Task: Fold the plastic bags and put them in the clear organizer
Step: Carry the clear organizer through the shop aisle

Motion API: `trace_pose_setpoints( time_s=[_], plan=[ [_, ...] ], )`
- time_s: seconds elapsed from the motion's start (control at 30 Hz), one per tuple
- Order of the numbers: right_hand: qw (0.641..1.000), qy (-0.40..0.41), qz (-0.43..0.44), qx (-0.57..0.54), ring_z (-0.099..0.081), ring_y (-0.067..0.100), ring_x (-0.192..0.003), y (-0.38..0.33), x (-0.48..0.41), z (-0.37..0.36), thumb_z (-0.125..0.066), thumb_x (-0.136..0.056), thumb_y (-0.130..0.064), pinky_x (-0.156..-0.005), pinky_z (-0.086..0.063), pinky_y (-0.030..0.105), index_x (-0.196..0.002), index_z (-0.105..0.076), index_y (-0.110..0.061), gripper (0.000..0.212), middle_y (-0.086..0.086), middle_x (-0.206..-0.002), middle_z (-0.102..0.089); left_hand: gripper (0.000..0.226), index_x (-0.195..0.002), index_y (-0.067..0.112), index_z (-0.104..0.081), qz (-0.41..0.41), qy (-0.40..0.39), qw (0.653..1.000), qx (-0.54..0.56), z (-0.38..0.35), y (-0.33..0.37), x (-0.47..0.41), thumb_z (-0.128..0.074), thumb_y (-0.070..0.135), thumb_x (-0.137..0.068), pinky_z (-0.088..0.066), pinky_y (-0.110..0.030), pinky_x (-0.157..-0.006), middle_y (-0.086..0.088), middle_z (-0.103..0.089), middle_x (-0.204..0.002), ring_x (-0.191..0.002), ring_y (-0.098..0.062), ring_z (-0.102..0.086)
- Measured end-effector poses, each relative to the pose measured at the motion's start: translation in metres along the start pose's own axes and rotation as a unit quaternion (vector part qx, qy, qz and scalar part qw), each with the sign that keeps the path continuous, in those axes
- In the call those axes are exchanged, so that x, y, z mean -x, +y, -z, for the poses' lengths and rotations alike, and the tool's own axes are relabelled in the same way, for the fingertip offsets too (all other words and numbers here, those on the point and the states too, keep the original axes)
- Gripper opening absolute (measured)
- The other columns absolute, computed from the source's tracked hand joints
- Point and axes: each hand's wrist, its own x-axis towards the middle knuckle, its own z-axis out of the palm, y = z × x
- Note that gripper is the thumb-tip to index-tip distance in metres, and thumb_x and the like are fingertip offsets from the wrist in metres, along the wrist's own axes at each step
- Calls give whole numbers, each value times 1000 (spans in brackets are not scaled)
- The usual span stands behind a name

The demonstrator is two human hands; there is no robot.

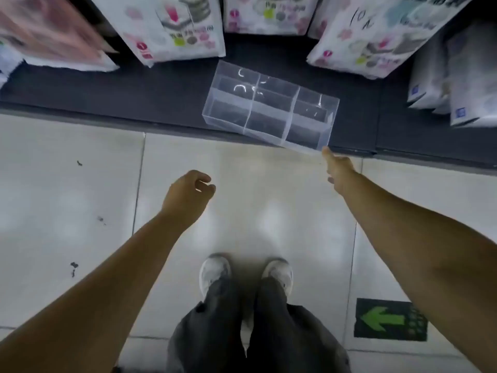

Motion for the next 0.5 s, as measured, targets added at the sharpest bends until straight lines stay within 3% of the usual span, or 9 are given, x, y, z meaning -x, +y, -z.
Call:
trace_pose_setpoints(
  time_s=[0.07,0.13,0.2,0.27,0.37,0.5],
  plan=[
    [997,-29,-11,-67,-53,26,-120,-2,-22,-9,-54,-88,-59,-99,-47,40,-135,-45,-13,66,10,-137,-49,20,-108,19,-63,13,1,1000,4,-15,-7,-18,-59,24,-89,-49,-32,-72,4,-65,-91,-79,-19,-59],
    [985,-81,-29,-149,-52,24,-123,-3,-37,-17,-54,-90,-54,-101,-46,39,-127,-48,-11,56,9,-140,-46,20,-108,19,-63,19,-3,1000,4,-28,-12,-30,-58,24,-89,-50,-32,-71,3,-66,-91,-78,-18,-60],
    [969,-103,-44,-221,-55,25,-122,-2,-48,-25,-55,-94,-44,-98,-47,37,-112,-52,-12,38,12,-137,-49,20,-108,17,-63,12,-5,1000,14,-39,-13,-37,-58,21,-90,-44,-25,-60,1,-66,-92,-72,-14,-57],
    [948,-114,-52,-293,-62,24,-112,-2,-54,-31,-54,-97,-34,-93,-47,34,-120,-52,-15,30,14,-134,-52,20,-109,16,-63,4,-8,1000,9,-43,-13,-38,-58,21,-90,-40,-22,-56,1,-65,-92,-69,-11,-55],
    [932,-122,-51,-338,-66,19,-88,-2,-41,-30,-57,-95,-30,-85,-51,31,-117,-53,-16,26,12,-120,-58,21,-110,15,-63,-1,-13,1000,-1,-37,-5,-30,-58,21,-90,-42,-23,-59,-1,-66,-96,-71,-14,-56],
    [930,-133,-54,-338,-66,18,-85,-1,3,-21,-69,-86,-37,-72,-56,28,-115,-56,-14,39,8,-98,-63,21,-111,15,-61,-15,-18,1000,-21,-11,11,-4,-57,22,-92,-44,-25,-65,3,-63,-94,-79,-17,-57]
  ],
)
